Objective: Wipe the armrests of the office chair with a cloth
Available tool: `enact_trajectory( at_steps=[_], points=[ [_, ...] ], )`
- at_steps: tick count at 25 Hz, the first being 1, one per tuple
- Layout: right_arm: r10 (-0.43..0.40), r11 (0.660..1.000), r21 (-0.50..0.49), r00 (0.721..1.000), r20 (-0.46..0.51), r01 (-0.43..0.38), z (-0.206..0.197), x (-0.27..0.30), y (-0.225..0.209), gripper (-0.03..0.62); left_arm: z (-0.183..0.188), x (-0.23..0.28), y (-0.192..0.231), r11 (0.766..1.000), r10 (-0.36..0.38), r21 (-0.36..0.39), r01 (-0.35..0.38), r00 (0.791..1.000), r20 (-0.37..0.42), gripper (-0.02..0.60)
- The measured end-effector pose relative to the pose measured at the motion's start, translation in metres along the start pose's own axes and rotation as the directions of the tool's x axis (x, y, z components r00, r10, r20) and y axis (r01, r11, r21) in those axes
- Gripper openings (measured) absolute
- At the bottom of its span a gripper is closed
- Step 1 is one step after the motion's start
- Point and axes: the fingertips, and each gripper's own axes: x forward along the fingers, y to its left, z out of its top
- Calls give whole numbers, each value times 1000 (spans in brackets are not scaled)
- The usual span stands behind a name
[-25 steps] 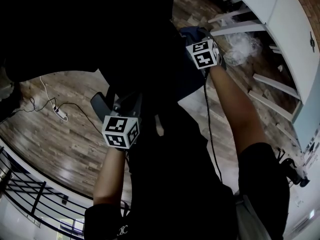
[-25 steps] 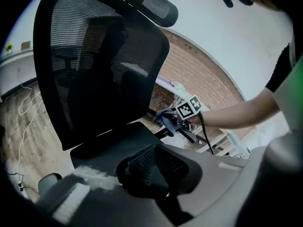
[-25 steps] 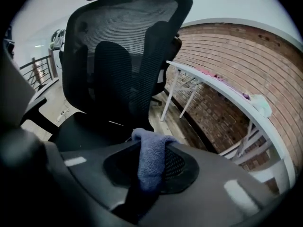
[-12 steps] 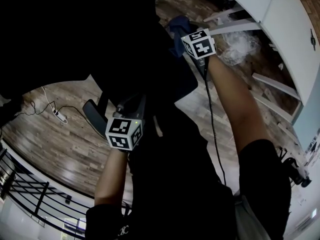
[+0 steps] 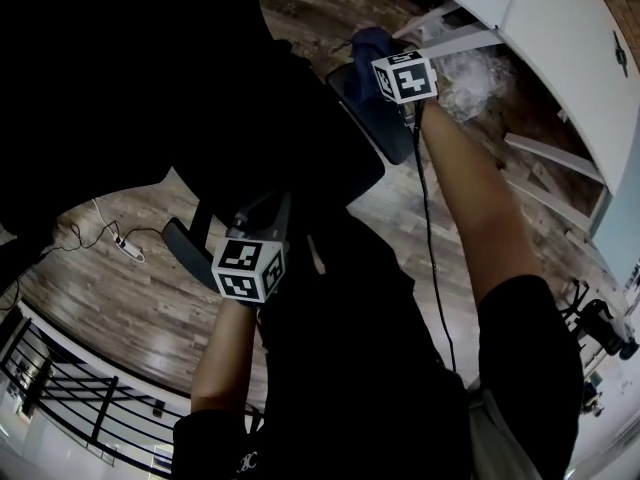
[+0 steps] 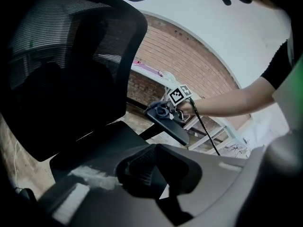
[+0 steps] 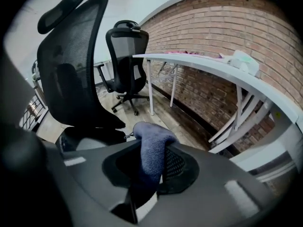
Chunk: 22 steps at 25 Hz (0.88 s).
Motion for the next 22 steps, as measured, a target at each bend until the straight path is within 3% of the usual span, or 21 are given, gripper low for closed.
enact_trajectory(
  at_steps=[5,14,22],
  points=[
    [16,1000,6,996,-88,-15,-55,-12,-11,77,11,8,-7,999,-20,25,21,1000,-7,5],
    [17,980,197,998,-65,-4,-120,-63,-8,74,16,12,-9,997,-48,58,49,999,-25,5],
    [-47,951,305,998,-40,57,-164,-118,3,74,10,8,-18,993,-77,82,80,996,-37,5]
  ],
)
